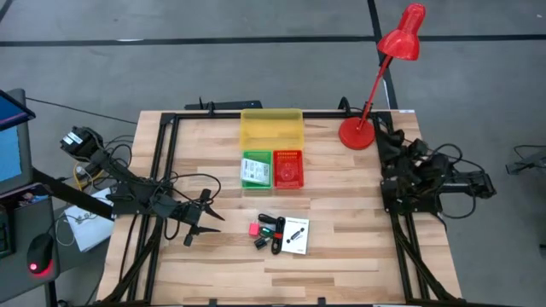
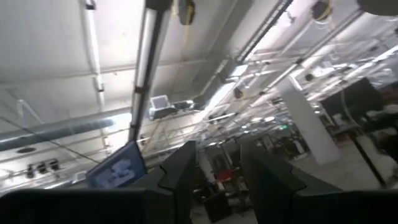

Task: Pick and place items into bin
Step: Put the white box card reader into the green bin

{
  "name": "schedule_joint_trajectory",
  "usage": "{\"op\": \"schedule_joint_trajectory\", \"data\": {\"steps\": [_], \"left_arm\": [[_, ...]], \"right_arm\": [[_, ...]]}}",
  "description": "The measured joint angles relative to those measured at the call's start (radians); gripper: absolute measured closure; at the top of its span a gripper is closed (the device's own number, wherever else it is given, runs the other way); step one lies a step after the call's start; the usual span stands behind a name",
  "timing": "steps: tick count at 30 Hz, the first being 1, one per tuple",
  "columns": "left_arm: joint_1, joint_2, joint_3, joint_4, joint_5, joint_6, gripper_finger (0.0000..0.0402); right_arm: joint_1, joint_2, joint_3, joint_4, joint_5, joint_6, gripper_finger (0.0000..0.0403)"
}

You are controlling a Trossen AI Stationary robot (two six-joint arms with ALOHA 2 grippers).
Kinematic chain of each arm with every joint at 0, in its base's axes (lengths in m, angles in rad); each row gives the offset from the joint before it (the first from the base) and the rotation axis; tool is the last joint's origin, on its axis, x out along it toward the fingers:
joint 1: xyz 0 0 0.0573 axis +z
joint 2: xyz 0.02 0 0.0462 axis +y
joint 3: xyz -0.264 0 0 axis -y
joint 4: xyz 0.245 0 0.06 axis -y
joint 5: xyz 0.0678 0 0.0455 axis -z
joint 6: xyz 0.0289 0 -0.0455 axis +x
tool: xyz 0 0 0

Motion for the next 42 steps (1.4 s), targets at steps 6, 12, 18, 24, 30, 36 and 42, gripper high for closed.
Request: {"op": "schedule_joint_trajectory", "data": {"steps": [6, 12, 18, 24, 30, 36, 42], "left_arm": [[0.0, 0.0, 0.0, 0.0, 0.0, 0.0, 0.0235], [0.0, 0.0, 0.0, 0.0, 0.0, 0.0, 0.0235], [0.0, 0.0, 0.0, 0.0, 0.0, 0.0, 0.0235], [0.0, 0.0, 0.0, 0.0, 0.0, 0.0, 0.0235], [0.0, 0.0, 0.0, 0.0, 0.0, -0.002, 0.0235], [0.0, 0.0, 0.0, 0.0, 0.0, -0.006, 0.0235], [0.0, 0.0, 0.0, 0.0, 0.0, -0.011, 0.0235]], "right_arm": [[0.003, 0.071, 0.137, -0.178, -0.128, 0.028, 0.0281], [0.003, 0.313, 0.282, -0.31, -0.311, 0.029, 0.0281], [0.003, 0.547, 0.394, -0.452, -0.313, 0.071, 0.0281], [0.007, 0.693, 0.435, -0.479, -0.31, 0.197, 0.0279], [0.008, 0.743, 0.454, -0.612, -0.306, 0.393, 0.0264], [0.008, 0.775, 0.453, -0.777, -0.307, 0.593, 0.0234], [0.017, 0.864, 0.453, -0.878, -0.381, 0.741, 0.0197]]}}
